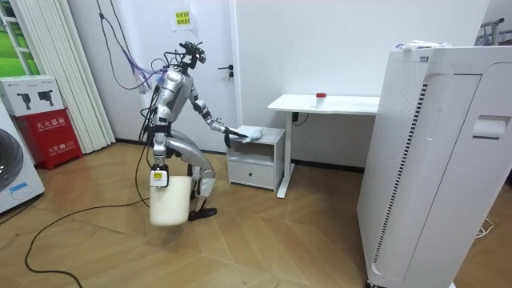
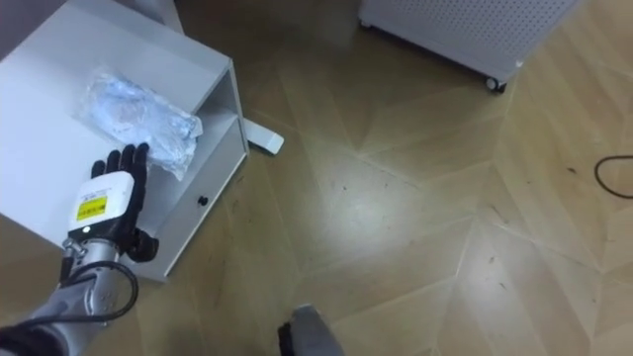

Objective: Pick garbage

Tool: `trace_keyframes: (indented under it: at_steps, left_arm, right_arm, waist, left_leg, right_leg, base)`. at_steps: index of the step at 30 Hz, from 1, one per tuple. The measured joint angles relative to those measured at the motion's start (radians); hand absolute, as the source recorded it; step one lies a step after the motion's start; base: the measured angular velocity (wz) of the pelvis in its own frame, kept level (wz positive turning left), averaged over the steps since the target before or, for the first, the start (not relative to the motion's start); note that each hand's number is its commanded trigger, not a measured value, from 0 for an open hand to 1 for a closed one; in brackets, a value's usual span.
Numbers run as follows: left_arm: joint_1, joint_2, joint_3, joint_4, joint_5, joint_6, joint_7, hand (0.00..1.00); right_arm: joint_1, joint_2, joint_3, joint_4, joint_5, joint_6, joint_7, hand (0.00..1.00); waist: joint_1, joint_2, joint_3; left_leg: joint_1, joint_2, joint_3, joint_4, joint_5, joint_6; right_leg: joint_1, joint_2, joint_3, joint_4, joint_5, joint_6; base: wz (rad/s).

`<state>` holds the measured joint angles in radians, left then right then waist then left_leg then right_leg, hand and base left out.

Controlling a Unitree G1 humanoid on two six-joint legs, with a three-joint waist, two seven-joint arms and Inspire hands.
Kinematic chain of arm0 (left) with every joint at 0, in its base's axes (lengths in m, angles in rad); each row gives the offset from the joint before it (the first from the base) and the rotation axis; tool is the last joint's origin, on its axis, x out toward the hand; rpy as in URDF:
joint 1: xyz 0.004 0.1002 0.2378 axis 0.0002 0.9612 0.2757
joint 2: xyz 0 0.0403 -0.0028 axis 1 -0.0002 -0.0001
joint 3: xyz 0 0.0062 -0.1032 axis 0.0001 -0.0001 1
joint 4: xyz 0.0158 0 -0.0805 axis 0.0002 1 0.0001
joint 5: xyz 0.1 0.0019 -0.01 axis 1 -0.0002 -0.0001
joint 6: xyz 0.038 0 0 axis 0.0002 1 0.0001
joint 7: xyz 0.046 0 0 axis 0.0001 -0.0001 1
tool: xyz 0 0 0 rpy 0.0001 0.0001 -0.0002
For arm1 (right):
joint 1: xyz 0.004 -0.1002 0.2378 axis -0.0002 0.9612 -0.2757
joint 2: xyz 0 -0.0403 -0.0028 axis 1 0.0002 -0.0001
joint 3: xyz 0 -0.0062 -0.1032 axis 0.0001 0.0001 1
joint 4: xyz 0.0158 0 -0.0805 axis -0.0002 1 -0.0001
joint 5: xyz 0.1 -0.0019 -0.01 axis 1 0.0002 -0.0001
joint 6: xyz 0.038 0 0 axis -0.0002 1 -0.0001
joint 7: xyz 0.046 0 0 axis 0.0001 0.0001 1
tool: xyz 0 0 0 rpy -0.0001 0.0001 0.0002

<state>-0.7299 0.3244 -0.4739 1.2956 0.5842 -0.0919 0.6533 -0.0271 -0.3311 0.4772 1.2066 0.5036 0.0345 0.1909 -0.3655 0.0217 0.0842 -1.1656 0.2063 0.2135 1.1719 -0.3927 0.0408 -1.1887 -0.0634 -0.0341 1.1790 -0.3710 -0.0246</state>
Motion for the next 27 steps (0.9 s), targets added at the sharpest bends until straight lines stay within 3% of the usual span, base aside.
trace_keyframes:
  at_steps: [17, 18, 19, 21, 22, 27]
  left_arm:
    - [-0.012, 0.016, 0.008, -0.001, 0.086, 0.021, 0.016, 0.0]
    - [-0.013, 0.019, 0.008, -0.001, 0.086, 0.021, 0.016, 0.07]
    - [-0.013, 0.02, 0.008, 0.0, 0.086, 0.021, 0.016, 0.53]
    - [-0.013, 0.025, 0.008, 0.0, 0.087, 0.021, 0.021, 0.95]
    - [-0.013, 0.026, 0.008, 0.0, 0.087, 0.021, 0.022, 1.0]
    - [-0.035, 0.038, 0.009, -0.006, 0.106, 0.029, 0.089, 1.0]
  right_arm:
    - [0.003, 0.004, 0.002, 0.0, 0.037, 0.002, 0.017, 1.0]
    - [0.004, 0.004, 0.002, 0.0, 0.048, 0.001, 0.019, 1.0]
    - [0.004, 0.004, 0.002, 0.0, 0.052, 0.0, 0.022, 1.0]
    - [0.007, 0.004, 0.002, -0.001, 0.065, 0.0, 0.032, 1.0]
    - [0.007, 0.004, 0.002, -0.001, 0.069, 0.001, 0.034, 1.0]
    - [0.008, 0.004, 0.002, -0.007, 0.082, 0.002, 0.043, 1.0]
  waist:
    - [0.002, -0.002, -0.0007]
    - [0.001, -0.002, -0.0007]
    - [0.001, -0.002, -0.0007]
    - [0.002, -0.002, -0.0007]
    - [0.002, -0.002, -0.0007]
    - [0.01, -0.001, -0.0009]
  left_leg:
    - [-0.03, 0.014, -0.028, 0.045, -0.013, -0.005]
    - [-0.03, 0.014, -0.028, 0.045, -0.013, -0.005]
    - [-0.03, 0.014, -0.028, 0.045, -0.013, -0.005]
    - [-0.031, 0.015, -0.028, 0.046, -0.014, -0.005]
    - [-0.031, 0.017, -0.028, 0.047, -0.015, -0.005]
    - [-0.033, 0.026, -0.028, 0.057, -0.022, -0.005]
  right_leg:
    - [-0.011, 0.005, -0.025, 0.029, -0.01, -0.015]
    - [-0.011, 0.004, -0.024, 0.029, -0.011, -0.016]
    - [-0.011, 0.004, -0.025, 0.029, -0.012, -0.017]
    - [-0.011, 0.003, -0.026, 0.029, -0.013, -0.019]
    - [-0.011, 0.003, -0.026, 0.029, -0.013, -0.019]
    - [-0.011, -0.003, -0.032, 0.037, -0.016, -0.02]
  base:
    - [0.0]
    - [0.0]
    - [0.0]
    - [0.0]
    - [-0.03]
    - [-0.01]
